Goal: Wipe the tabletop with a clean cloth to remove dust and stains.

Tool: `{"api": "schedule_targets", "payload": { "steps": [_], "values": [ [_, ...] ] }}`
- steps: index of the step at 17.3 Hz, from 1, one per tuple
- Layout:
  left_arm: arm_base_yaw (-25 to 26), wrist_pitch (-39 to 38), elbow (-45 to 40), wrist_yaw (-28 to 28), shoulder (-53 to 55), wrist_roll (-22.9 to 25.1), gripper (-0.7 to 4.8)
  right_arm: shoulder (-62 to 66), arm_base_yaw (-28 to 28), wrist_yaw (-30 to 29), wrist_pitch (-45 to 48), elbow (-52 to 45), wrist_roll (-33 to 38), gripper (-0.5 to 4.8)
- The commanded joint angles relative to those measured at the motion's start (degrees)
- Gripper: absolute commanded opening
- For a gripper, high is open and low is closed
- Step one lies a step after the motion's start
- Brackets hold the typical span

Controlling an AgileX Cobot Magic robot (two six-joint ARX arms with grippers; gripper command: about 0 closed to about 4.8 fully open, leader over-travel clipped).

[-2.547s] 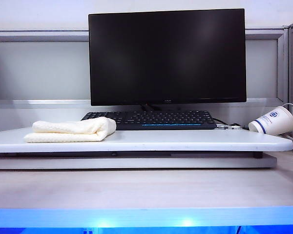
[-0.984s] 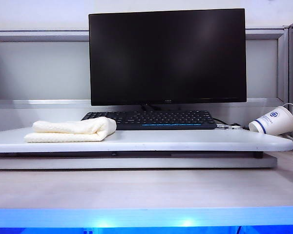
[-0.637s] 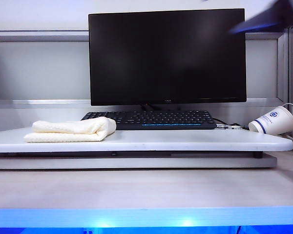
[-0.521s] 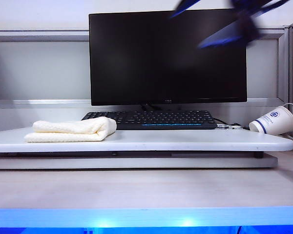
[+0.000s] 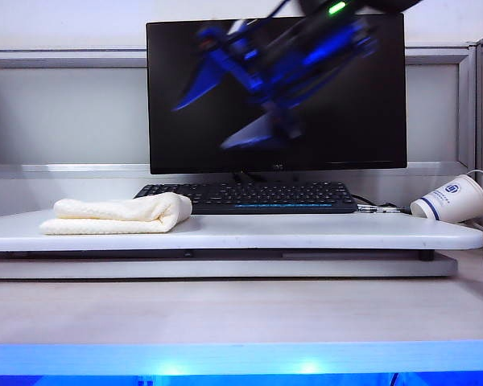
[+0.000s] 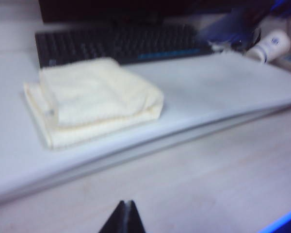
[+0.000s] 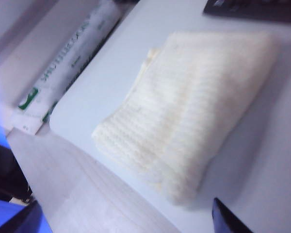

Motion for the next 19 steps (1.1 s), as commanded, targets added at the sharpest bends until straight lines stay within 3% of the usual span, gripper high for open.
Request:
{"api": "schedule_targets", "payload": {
  "steps": [1, 4, 13, 14, 16, 17, 19],
  "values": [
    [0.1, 3.8, 0.1, 0.6, 0.0, -0.3, -0.06, 5.6, 1.7, 0.1, 0.5, 4.7, 1.8, 4.79],
    [0.0, 5.5, 0.1, 0.6, 0.0, -2.6, -0.06, 10.5, 2.4, 0.2, 0.7, 7.8, 3.8, 4.79],
    [0.1, 5.8, 0.0, 2.5, 0.0, -2.7, -0.06, 17.4, 5.0, 5.3, 1.0, 10.0, 4.6, 4.79],
    [0.0, 5.8, 0.0, 2.5, 0.0, -2.7, -0.06, 18.5, 5.4, 6.0, 1.0, 10.4, 4.6, 4.58],
    [0.0, 5.8, 0.0, 2.5, 0.0, -2.7, -0.06, 20.3, 5.7, 7.4, 1.0, 11.4, 4.6, 3.49],
    [0.0, 5.8, 0.0, 2.5, 0.0, -2.8, -0.06, 21.4, 5.7, 7.6, 1.1, 12.1, 4.6, 3.20],
    [0.1, 5.8, 0.0, 2.6, 0.0, -2.8, -0.06, 23.5, 5.7, 9.2, 1.0, 14.2, 4.6, 3.13]
  ]
}}
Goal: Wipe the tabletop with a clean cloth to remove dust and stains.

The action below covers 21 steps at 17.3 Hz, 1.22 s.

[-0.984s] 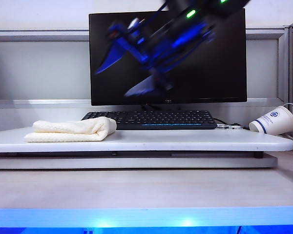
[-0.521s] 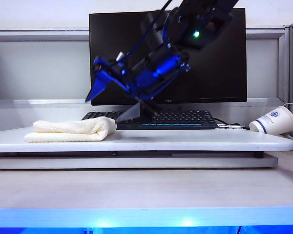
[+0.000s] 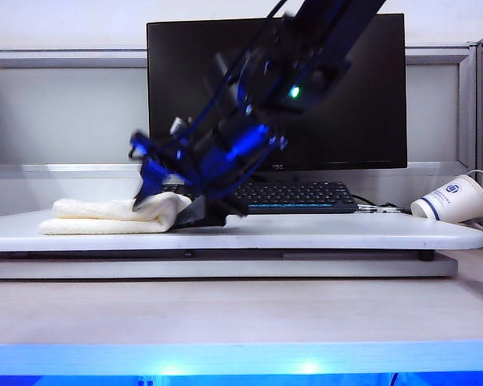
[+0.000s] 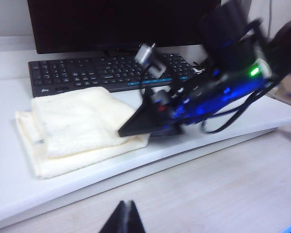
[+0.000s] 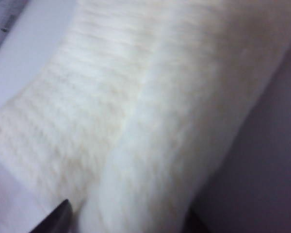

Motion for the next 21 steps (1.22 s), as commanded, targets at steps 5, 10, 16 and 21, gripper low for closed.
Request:
{"api": "schedule_targets", "payload": {
  "steps": [5, 10, 16, 21],
  "values": [
    [0.0, 0.7, 0.1, 0.4, 0.0, -0.2, -0.06, 6.2, 0.1, 4.6, -0.9, 6.8, 0.3, -0.06],
    [0.0, 0.7, 0.0, 0.4, 0.0, -0.2, -0.06, 6.0, 0.1, 11.0, -8.8, 6.8, 2.1, -0.06],
    [0.0, 0.7, 0.0, 0.4, 0.0, -0.2, -0.06, 5.4, 0.0, 14.4, -19.1, 6.1, 4.8, -0.06],
    [0.0, 0.7, 0.0, 0.4, 0.0, -0.2, -0.06, -3.6, -2.1, 19.1, -13.5, -5.6, 5.2, -0.06]
  ]
}}
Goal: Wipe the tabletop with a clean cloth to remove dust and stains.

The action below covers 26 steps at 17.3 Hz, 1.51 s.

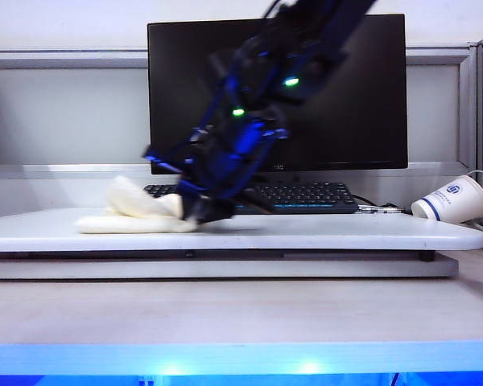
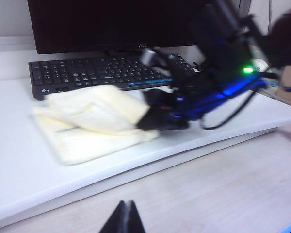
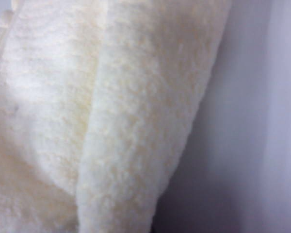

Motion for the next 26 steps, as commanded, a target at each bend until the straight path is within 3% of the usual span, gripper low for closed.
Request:
{"api": "schedule_targets", "payload": {
  "steps": [1, 10, 15, 22, 26],
  "values": [
    [0.0, 0.7, 0.0, 0.4, 0.0, -0.2, -0.06, -3.6, -2.5, 3.7, -4.0, -8.5, 0.4, -0.06],
    [0.0, 0.7, 0.0, 0.7, 0.0, -1.4, -0.06, -23.0, -16.0, 5.4, 4.2, -34.8, -0.4, -0.06],
    [0.0, 0.7, 0.0, 0.7, 0.0, -1.4, -0.06, -31.0, -22.4, 4.5, 4.3, -41.9, -4.6, -0.06],
    [0.0, 0.7, 0.0, 0.8, 0.0, -1.4, -0.06, -31.7, -22.5, 1.7, 8.0, -41.5, -5.2, -0.06],
    [0.0, 0.7, 0.0, 0.8, 0.0, -1.4, -0.06, -31.1, -17.5, 2.5, 11.3, -37.3, -5.2, -0.06]
  ]
}}
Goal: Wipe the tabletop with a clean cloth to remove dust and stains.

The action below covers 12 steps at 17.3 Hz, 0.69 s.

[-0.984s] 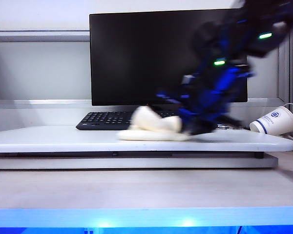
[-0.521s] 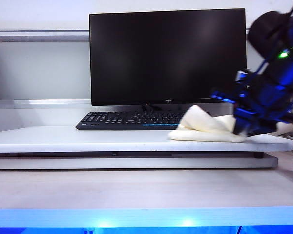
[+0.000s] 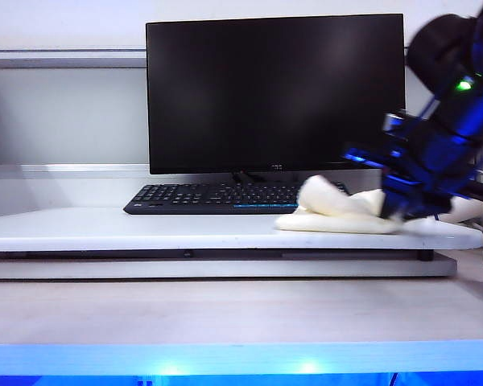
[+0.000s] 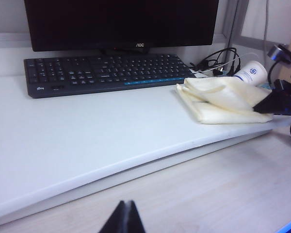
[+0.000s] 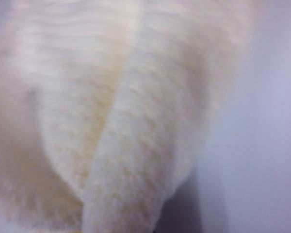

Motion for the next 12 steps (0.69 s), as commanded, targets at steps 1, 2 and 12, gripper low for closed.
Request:
{"api": "schedule_targets", "payload": {
  "steps": [1, 2, 12],
  "values": [
    [0.0, 0.7, 0.0, 0.4, 0.0, -0.2, -0.06, 1.5, 4.2, 0.1, 3.3, 3.8, -0.3, -0.06],
    [0.0, 0.6, 0.0, 0.3, 0.0, -0.1, -0.06, 3.5, 5.3, 0.0, 3.0, 5.8, -0.3, -0.06],
    [0.0, 0.7, 0.0, 0.6, 0.0, -1.2, -0.06, 32.4, 22.2, -3.1, -1.9, 38.6, 1.8, -0.06]
  ]
}}
